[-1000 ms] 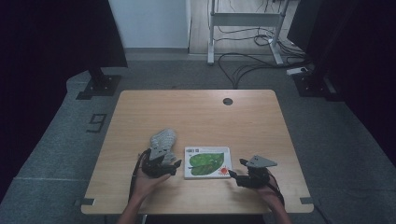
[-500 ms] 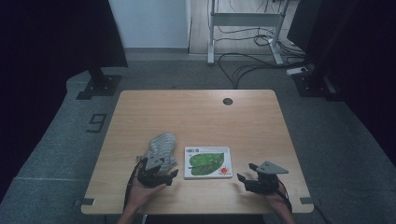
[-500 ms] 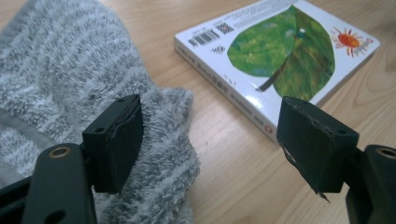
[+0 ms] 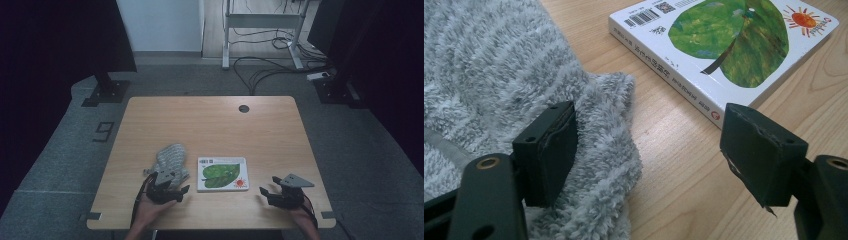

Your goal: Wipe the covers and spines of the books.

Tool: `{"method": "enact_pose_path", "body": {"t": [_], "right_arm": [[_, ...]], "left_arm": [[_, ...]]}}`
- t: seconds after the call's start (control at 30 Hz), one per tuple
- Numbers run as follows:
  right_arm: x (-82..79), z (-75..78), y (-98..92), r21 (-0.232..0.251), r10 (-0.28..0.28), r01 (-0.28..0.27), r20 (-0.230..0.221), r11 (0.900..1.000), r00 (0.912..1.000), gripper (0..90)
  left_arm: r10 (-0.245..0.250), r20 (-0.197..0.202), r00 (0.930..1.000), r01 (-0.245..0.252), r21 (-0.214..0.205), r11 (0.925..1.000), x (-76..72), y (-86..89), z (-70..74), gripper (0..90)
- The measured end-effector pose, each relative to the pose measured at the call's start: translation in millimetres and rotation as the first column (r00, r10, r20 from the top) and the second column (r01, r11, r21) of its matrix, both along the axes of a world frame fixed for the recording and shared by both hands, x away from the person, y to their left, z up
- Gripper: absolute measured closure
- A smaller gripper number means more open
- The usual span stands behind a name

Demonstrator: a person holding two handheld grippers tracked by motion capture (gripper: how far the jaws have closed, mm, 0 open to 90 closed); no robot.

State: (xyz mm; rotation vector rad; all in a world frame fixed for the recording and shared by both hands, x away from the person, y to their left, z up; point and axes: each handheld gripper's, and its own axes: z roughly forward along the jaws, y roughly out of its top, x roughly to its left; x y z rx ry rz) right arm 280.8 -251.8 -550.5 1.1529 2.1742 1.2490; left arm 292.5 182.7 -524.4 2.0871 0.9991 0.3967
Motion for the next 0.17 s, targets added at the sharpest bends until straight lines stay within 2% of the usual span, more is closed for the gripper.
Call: {"method": "enact_pose_path", "body": {"t": [0.17], "right_arm": [[0.5,-0.1,-0.1,-0.002,0.003,-0.003,0.001,1.0000,1.0000,29.0]], "left_arm": [[0.005,-0.002,1.0000,-0.005,-0.009,0.9999,0.8,0.6,0.8,24.1]]}}
